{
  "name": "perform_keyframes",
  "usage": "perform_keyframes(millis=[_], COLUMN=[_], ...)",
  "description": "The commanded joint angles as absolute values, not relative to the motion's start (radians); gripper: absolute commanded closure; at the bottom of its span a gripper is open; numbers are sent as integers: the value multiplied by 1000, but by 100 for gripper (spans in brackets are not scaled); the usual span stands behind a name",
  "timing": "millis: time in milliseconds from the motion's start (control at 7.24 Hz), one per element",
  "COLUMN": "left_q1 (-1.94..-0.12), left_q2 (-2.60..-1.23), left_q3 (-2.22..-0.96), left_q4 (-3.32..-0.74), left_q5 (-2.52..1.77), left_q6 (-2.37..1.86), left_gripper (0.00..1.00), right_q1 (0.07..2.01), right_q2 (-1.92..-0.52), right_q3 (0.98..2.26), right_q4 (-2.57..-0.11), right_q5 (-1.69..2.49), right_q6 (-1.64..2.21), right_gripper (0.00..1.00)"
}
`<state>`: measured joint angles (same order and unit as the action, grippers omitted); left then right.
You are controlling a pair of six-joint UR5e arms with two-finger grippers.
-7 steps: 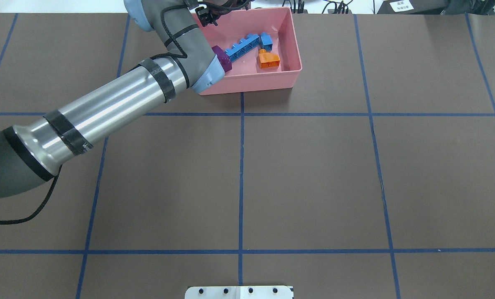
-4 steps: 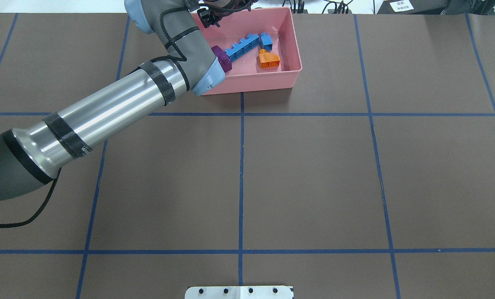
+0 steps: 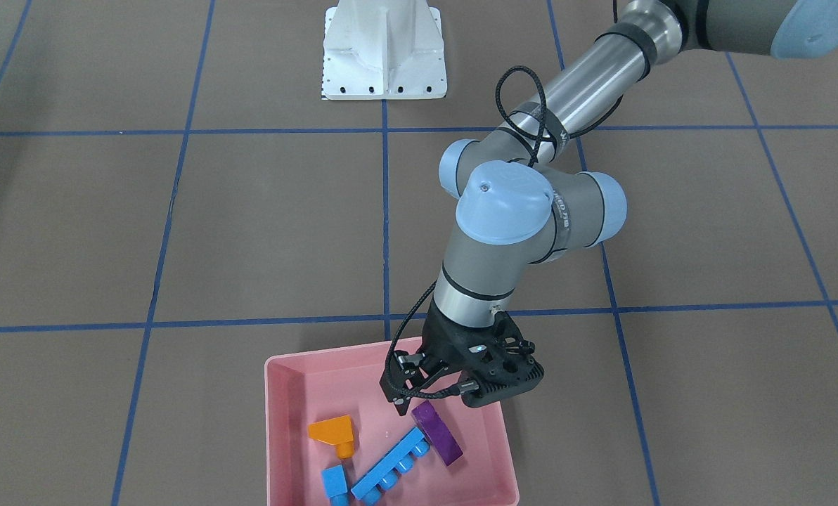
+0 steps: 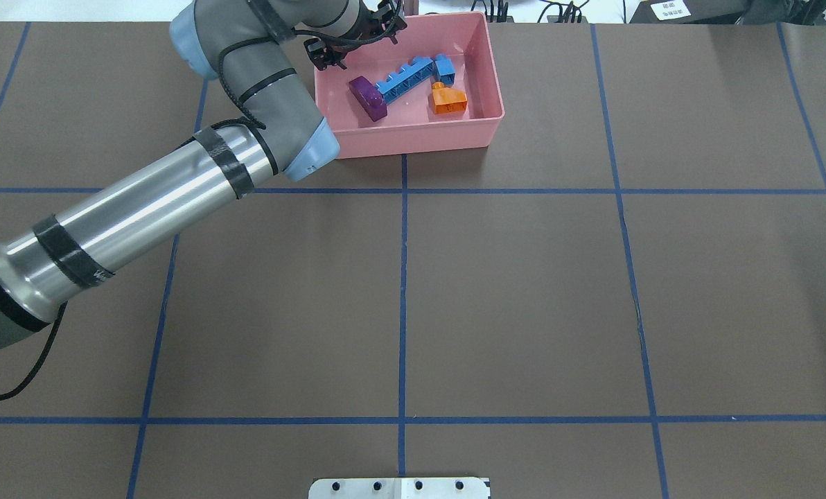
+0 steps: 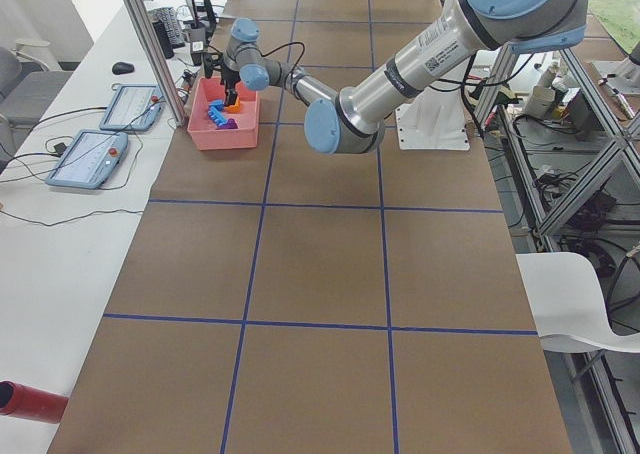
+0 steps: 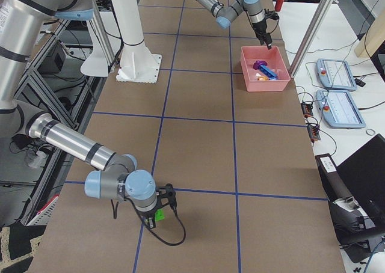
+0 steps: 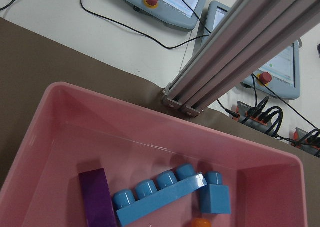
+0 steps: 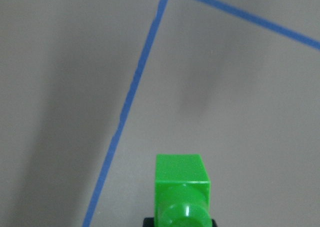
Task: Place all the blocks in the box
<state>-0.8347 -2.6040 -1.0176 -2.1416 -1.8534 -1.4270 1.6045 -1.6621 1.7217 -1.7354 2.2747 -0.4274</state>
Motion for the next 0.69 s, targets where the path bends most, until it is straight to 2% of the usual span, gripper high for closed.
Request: perform_keyframes(millis=[0, 276, 552], left_q1=[-866, -945, -1006], left_q2=[-2336, -2052, -1821], left_q3=[-1269, -1565, -1766], left_q4=[-2109, -2004, -1921], left_q5=[-1952, -2029, -2036], left_q6=[-1274, -1116, -952], left_gripper=[0, 0, 0], right_q1=[1547, 1398, 1207], right_q2=[-1325, -1173, -986], right_q3=[1711, 1709, 1651], right_q4=[-1995, -1982, -1892], right_q5=[2273, 2298, 2289], right_q6=[-399, -85, 271], right_gripper=[100, 100, 100])
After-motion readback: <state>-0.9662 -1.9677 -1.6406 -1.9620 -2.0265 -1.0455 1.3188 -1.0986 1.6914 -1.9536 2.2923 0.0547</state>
